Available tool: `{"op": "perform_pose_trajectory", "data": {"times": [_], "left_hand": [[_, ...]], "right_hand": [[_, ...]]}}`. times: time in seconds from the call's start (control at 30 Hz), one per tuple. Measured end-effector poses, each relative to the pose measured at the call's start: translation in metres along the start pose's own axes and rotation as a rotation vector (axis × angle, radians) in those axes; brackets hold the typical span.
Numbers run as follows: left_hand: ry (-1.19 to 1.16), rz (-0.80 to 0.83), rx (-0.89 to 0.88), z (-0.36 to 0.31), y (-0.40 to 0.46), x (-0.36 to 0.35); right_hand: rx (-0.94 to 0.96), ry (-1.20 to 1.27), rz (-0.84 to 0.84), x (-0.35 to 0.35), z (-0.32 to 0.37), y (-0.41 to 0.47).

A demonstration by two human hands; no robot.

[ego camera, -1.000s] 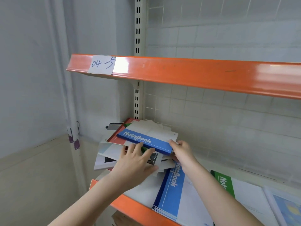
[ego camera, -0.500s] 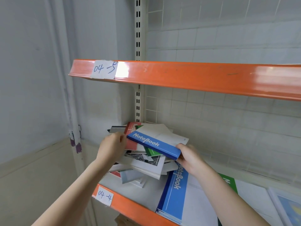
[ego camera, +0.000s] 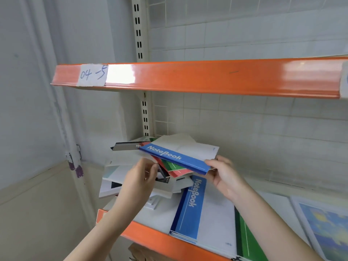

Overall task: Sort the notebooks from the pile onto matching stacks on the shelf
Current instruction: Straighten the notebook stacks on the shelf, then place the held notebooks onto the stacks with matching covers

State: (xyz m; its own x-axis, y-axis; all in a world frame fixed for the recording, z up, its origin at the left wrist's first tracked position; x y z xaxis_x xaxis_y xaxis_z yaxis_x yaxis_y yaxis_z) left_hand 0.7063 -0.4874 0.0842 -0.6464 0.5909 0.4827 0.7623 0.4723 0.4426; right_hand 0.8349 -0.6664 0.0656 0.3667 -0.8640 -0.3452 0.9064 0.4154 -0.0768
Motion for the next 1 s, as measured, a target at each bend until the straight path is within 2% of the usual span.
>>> {"op": "perform_pose_trajectory", "data": {"times": [0.07, 0.2, 0.27, 0.37, 0.5, 0.6, 0.7, 0.83, 1.0], "left_hand": [[-0.137, 0.031, 0.006, -0.015, -0.017, -0.007], [-0.96, 0.267, 0.278, -0.051, -0.047, -0.042], [-1.122, 0.323, 0.367, -0.059, -0.056, -0.057], [-1.129, 0.372, 0.432, -0.059, -0.067, -0.074], [-1.111, 0.42, 0.456, -0.059, -0.069, -0.075], [-1.096, 0.399, 0.486, -0.058, -0.064, -0.069], [-1.085, 0.316, 0.459, -0.054, -0.055, -0.057], [-1.06, 0.076, 0.448, -0.035, -0.044, -0.029], [-1.065, -0.12, 0.388, -0.019, -0.04, 0.001]], "right_hand": [[0.03, 0.059, 0.044, 0.013, 0.01, -0.022], [0.032, 0.091, 0.116, 0.032, 0.009, -0.064], [0.021, 0.054, 0.111, 0.041, 0.002, -0.077], [0.067, -0.098, -0.002, 0.062, 0.004, -0.082], [0.166, -0.5, -0.23, 0.092, 0.026, -0.076], [0.113, -0.748, -0.134, 0.096, 0.034, -0.07], [0.046, -0.621, -0.012, 0.099, 0.036, -0.07], [0.153, -0.381, -0.291, 0.135, 0.048, -0.074], [0.217, -0.508, -0.467, 0.149, 0.036, -0.085]]}}
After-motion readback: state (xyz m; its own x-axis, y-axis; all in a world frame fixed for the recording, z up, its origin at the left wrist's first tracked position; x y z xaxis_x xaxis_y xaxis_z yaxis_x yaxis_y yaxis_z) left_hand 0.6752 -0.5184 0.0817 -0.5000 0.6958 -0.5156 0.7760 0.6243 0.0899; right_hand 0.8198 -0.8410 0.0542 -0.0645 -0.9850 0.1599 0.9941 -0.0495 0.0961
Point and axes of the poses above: each hand's wrist, its own y-axis towards the middle knuckle, its own x-axis out of the back of the hand, z = x × y, the point moved 5 cm from there along y, towards the middle knuckle, and after that the axes turned 4 degrees about -y, right-handed, at the moved point
